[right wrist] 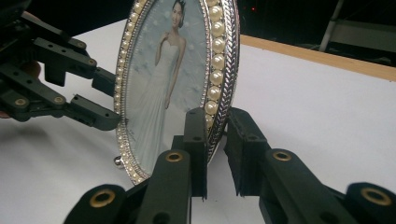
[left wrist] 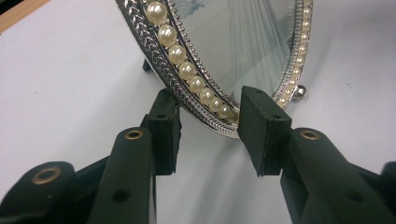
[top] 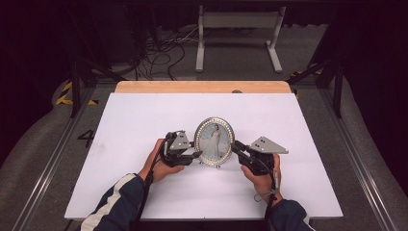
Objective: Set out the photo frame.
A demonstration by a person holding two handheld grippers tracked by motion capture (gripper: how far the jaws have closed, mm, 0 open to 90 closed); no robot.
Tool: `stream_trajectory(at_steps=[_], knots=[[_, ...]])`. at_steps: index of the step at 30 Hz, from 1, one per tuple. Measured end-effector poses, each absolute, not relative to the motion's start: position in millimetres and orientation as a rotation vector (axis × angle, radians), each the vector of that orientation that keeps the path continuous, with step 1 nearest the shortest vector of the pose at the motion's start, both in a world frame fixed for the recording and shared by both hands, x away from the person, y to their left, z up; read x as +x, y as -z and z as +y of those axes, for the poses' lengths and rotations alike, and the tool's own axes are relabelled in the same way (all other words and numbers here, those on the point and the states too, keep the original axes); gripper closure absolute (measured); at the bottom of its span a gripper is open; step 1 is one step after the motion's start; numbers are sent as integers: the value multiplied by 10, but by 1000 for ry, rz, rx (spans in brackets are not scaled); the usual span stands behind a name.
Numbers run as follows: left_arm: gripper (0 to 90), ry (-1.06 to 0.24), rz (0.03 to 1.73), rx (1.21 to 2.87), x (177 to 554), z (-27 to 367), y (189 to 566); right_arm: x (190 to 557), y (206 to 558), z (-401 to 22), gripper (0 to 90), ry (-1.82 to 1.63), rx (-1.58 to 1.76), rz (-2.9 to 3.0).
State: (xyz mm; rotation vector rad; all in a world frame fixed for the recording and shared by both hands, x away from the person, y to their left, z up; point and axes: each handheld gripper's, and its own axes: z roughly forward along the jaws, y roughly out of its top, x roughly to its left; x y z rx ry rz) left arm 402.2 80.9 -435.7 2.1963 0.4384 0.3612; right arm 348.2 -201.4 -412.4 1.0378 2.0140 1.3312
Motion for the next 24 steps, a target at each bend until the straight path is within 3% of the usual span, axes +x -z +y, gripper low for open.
stream_trajectory(at_steps=[24], knots=[[595, -377, 402, 2263, 3908, 793, 4365, 3522, 4155, -1988, 776, -1326, 1040, 1992]])
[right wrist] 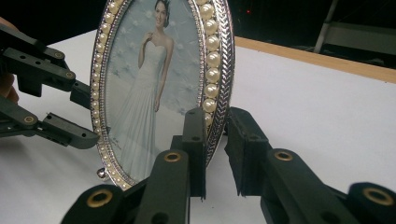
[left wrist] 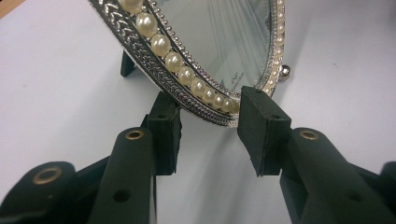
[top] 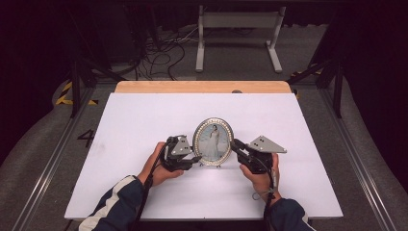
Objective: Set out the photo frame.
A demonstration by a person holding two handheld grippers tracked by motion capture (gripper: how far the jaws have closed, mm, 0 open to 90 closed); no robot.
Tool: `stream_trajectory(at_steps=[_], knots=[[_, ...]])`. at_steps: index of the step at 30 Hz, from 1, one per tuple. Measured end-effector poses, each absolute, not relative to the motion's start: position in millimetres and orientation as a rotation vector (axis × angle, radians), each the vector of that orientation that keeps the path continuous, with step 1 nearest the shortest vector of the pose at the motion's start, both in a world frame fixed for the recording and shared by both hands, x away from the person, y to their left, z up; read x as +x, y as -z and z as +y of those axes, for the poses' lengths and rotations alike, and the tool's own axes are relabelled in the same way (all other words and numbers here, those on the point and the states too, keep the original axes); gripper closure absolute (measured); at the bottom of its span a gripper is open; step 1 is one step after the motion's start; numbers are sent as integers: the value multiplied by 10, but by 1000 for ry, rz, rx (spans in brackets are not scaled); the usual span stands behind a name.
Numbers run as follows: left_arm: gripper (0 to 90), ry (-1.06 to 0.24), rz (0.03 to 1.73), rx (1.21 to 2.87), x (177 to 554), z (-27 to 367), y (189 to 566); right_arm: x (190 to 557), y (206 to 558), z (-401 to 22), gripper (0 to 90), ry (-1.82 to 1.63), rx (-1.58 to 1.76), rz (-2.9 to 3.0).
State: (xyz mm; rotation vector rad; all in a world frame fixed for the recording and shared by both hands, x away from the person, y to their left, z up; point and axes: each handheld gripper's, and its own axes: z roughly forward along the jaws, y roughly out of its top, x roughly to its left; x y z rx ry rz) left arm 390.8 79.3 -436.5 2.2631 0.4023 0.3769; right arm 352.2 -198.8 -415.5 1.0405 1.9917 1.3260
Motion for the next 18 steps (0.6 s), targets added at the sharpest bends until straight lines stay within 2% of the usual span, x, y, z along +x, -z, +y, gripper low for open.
stream_trajectory(at_steps=[10, 14, 18], knots=[[571, -356, 376, 2266, 3923, 811, 4375, 3523, 4159, -1987, 777, -1318, 1035, 2003], [507, -351, 380, 2234, 3928, 841, 4342, 3502, 4164, -1958, 775, -1299, 1012, 1991], [514, -343, 399, 2200, 3946, 893, 4314, 3502, 4163, -1945, 771, -1303, 1005, 2007]])
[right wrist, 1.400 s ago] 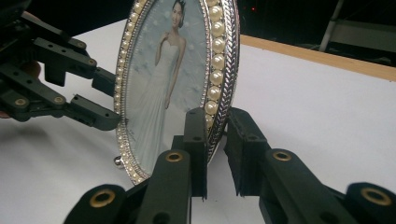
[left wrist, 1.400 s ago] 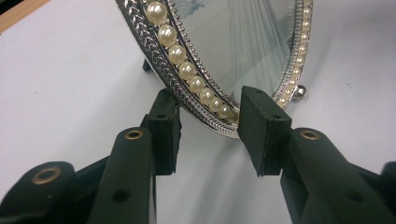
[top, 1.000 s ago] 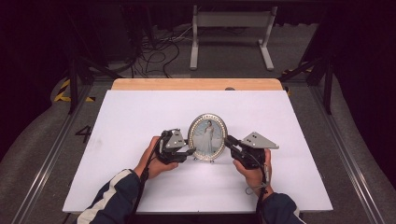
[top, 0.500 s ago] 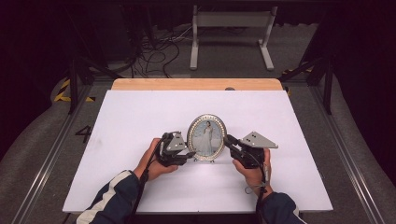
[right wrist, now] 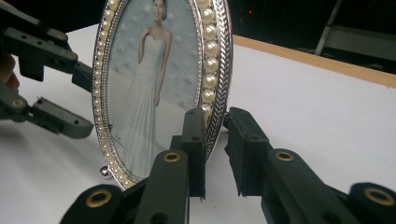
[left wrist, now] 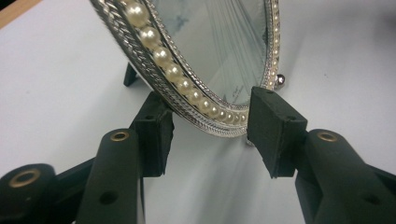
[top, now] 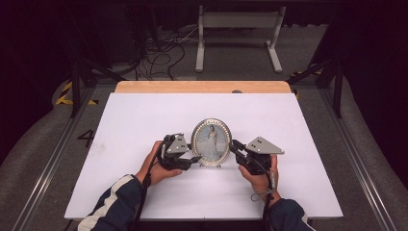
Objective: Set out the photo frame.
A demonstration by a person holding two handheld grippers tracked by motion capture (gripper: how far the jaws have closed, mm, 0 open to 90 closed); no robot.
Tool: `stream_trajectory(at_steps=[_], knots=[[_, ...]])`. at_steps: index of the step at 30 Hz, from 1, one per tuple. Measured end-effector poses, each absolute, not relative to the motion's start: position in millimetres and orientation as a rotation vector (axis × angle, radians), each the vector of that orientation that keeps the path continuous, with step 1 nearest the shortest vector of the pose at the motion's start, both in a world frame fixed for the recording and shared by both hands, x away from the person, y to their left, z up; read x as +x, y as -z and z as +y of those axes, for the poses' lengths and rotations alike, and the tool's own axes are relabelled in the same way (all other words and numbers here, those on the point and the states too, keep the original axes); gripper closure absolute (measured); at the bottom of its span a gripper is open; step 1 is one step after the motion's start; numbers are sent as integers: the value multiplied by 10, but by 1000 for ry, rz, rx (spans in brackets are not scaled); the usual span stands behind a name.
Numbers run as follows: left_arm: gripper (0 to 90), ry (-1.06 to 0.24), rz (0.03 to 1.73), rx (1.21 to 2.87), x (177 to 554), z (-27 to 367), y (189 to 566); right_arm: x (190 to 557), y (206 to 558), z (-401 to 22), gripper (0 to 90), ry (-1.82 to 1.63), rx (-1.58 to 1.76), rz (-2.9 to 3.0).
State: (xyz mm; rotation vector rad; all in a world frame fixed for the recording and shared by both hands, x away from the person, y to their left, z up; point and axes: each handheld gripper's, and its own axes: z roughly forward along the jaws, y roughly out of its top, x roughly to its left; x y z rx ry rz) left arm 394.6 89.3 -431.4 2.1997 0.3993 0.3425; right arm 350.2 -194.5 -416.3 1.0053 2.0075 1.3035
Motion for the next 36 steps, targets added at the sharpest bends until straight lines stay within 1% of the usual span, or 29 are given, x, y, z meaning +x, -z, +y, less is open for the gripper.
stream_trajectory(at_steps=[5, 8, 9, 11, 14, 15, 17, 27, 31, 36], knots=[[520, -349, 432, 2149, 3968, 947, 4263, 3503, 4176, -1961, 746, -1294, 1015, 2011], [567, -363, 457, 2132, 3994, 988, 4253, 3507, 4188, -1970, 731, -1290, 1022, 2014], [596, -363, 457, 2132, 3994, 988, 4253, 3507, 4188, -1970, 731, -1290, 1022, 2014], [614, -345, 459, 2124, 4002, 1002, 4253, 3514, 4195, -1982, 715, -1295, 1034, 2022], [653, -388, 458, 2130, 3992, 982, 4246, 3529, 4210, -1994, 694, -1304, 1042, 2036], [659, -395, 466, 2131, 3999, 983, 4247, 3532, 4223, -1988, 701, -1297, 1043, 2046], [660, -368, 472, 2125, 4021, 1005, 4260, 3531, 4236, -1975, 707, -1293, 1037, 2049], [620, -373, 470, 2126, 4020, 1027, 4254, 3519, 4240, -1967, 700, -1265, 1011, 2057], [592, -420, 441, 2148, 3940, 1074, 4185, 3480, 4180, -1960, 682, -1171, 918, 2059], [553, -474, 431, 2156, 3860, 1196, 4132, 3442, 4142, -1979, 659, -1145, 867, 2081]])
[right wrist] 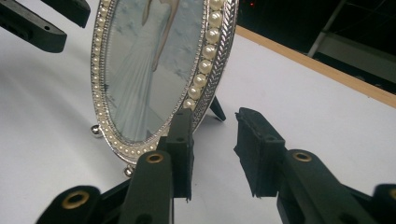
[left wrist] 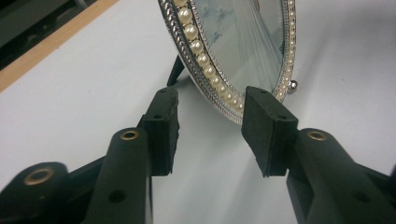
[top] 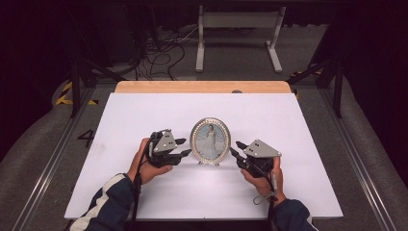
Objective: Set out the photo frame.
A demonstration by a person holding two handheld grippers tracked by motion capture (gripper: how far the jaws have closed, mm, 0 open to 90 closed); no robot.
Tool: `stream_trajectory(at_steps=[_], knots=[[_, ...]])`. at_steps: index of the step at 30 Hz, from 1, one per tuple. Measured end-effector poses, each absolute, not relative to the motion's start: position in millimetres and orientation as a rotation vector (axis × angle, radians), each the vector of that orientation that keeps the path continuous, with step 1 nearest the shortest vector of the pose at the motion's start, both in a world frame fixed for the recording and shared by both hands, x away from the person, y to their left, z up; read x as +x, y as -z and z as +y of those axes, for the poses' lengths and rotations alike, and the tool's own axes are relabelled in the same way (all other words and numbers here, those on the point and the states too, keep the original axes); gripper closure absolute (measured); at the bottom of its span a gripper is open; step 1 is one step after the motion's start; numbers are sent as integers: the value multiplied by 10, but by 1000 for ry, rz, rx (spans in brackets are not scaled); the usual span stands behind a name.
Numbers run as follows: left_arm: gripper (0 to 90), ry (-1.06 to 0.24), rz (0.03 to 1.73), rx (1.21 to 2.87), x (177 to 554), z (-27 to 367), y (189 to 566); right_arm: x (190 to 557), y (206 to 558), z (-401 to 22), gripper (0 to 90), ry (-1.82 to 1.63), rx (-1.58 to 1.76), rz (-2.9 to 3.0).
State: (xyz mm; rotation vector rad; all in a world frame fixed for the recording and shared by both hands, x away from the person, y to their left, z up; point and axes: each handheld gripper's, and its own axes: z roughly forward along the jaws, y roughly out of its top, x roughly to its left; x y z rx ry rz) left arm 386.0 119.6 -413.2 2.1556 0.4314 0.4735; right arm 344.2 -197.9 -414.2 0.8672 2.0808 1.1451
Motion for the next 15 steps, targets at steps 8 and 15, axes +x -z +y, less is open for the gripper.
stream_trajectory(at_steps=[8, 15], knots=[[467, -536, 456, 2146, 3794, 1349, 4124, 3379, 4073, -2019, 570, -1106, 787, 2103], [341, -565, 487, 2169, 3699, 1457, 4186, 3367, 4104, -2116, 440, -1072, 806, 2115]])
